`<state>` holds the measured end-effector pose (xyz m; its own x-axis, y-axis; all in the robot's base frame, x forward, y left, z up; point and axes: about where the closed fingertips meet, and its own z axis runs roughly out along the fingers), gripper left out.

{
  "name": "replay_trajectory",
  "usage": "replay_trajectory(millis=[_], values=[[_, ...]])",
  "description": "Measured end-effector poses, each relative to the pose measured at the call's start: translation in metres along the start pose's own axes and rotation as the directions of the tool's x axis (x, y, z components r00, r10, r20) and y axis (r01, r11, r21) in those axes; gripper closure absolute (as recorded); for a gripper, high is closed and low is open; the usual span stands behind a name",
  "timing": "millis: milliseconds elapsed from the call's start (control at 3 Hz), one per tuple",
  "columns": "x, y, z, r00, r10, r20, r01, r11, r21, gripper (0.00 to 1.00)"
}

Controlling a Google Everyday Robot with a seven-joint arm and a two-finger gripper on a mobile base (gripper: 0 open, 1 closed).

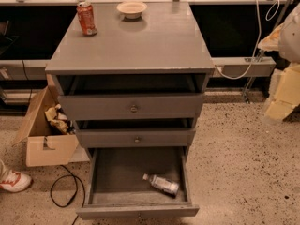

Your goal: Pick blue plastic bottle from bottom drawer and place on counter

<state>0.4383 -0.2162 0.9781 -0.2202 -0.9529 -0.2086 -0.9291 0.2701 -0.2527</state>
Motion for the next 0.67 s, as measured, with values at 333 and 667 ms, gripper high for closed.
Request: replay_trajectory(millis=[333,667], values=[[0.0,0.0,0.0,1.0,0.0,0.0,0.0,1.0,0.0,0.0],[-0.0013,0.003,0.0064,1.0,-0.006,0.023,0.006,0.9999,-0.013,0.0]])
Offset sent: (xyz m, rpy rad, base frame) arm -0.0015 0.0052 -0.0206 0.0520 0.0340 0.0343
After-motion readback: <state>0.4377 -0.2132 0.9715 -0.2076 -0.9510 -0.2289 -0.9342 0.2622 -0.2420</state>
